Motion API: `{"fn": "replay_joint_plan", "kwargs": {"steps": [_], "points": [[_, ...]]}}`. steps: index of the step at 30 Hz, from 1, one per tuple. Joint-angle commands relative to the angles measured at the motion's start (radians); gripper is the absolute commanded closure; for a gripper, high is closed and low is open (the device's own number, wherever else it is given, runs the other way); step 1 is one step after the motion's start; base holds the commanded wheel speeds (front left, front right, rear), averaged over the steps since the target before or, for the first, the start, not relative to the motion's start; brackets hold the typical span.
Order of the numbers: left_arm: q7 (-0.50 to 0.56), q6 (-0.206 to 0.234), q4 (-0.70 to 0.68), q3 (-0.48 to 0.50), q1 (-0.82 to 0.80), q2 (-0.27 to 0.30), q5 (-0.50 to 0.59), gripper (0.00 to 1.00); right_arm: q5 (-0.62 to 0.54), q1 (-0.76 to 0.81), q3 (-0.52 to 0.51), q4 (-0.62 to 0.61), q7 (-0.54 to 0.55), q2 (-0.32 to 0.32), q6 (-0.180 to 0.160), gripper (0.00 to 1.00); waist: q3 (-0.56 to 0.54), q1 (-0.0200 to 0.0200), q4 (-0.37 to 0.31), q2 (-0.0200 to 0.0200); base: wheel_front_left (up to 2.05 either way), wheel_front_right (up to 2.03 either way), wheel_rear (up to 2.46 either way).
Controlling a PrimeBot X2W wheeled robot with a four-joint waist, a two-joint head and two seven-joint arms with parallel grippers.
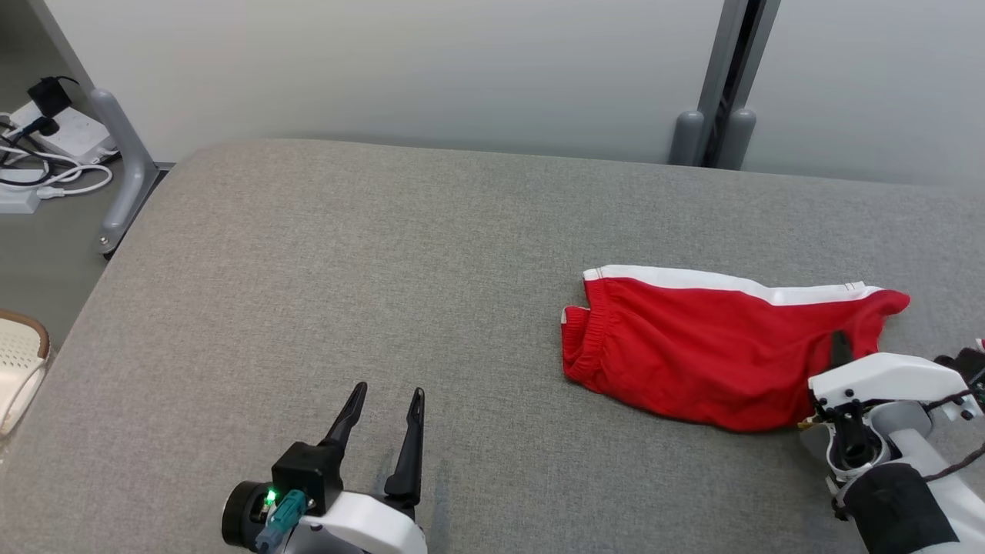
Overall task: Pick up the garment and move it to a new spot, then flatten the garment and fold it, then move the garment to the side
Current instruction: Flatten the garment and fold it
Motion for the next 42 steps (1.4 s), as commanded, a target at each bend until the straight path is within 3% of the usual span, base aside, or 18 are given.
{"fn": "replay_joint_plan", "kwargs": {"steps": [1, 12, 20, 33, 34, 35, 42], "points": [[-0.004, -0.004, 0.004, 0.008, 0.015, 0.004, 0.007, 0.00, -0.028, -0.008, 0.025, -0.021, -0.015, 0.005, 0.000, 1.00, -0.008, 0.0000, 0.011, -0.0001, 0.00, 0.00, 0.00], [-0.004, -0.004, 0.009, 0.016, 0.030, 0.004, -0.002, 0.00, -0.083, 0.036, 0.158, -0.174, -0.018, 0.049, 0.000, 1.00, -0.026, 0.0000, 0.065, -0.0001, 0.00, 0.00, 0.00], [-0.004, -0.001, 0.009, 0.020, 0.043, 0.004, -0.016, 0.00, 0.028, 0.138, 0.351, -0.324, 0.032, 0.052, 0.000, 1.00, -0.034, 0.0000, 0.103, -0.0001, 0.00, 0.00, 0.00], [-0.004, 0.004, 0.005, 0.006, 0.027, 0.004, -0.027, 0.00, 0.114, 0.114, 0.571, -0.270, 0.020, 0.053, 0.000, 1.00, -0.005, 0.0000, 0.126, -0.0001, 0.00, 0.00, 0.00], [-0.004, 0.005, 0.007, 0.005, 0.027, 0.004, -0.028, 0.00, 0.115, 0.107, 0.582, -0.262, 0.017, 0.054, 0.000, 0.84, -0.003, 0.0000, 0.127, -0.0001, 0.00, 0.00, 0.00], [-0.004, 0.005, 0.007, 0.005, 0.026, 0.004, -0.029, 0.00, 0.120, 0.100, 0.591, -0.256, 0.013, 0.054, 0.000, 0.00, -0.001, 0.0000, 0.128, -0.0001, 0.00, 0.00, 0.00], [-0.004, 0.008, 0.011, 0.004, 0.024, 0.004, -0.034, 0.00, 0.147, 0.080, 0.659, -0.272, -0.007, 0.054, 0.000, 0.00, 0.005, 0.0000, 0.129, -0.0001, 0.00, 0.00, 0.00]]}}
